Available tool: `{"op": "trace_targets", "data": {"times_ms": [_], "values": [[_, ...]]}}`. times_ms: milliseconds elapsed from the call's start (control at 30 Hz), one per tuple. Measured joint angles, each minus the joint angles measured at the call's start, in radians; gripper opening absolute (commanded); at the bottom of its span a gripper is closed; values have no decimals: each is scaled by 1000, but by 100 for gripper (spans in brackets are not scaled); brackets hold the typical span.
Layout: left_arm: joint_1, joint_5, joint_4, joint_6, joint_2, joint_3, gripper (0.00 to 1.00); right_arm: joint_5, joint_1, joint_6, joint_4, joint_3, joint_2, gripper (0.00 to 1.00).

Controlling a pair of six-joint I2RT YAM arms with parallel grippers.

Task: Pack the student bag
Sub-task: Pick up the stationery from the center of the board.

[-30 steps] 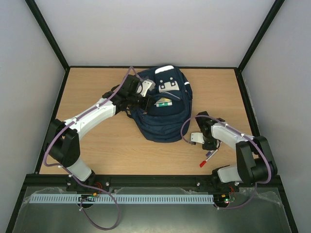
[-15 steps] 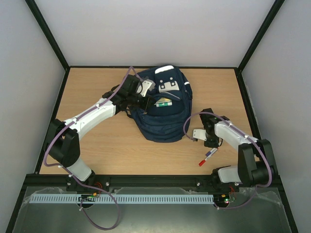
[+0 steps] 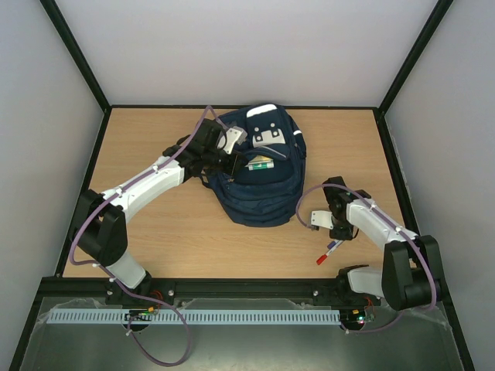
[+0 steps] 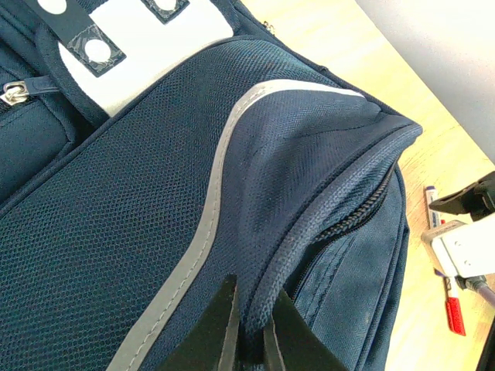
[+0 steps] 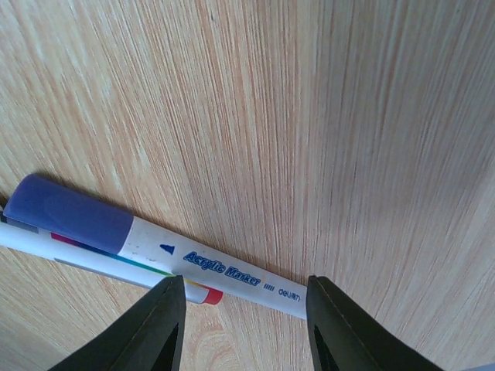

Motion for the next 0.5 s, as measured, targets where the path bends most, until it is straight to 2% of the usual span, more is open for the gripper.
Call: {"op": "trace_targets", "data": {"times_ms": [500], "values": [[0,-1,-7,0,0,11,6,15,0,-3,7,-14,25,44]]}}
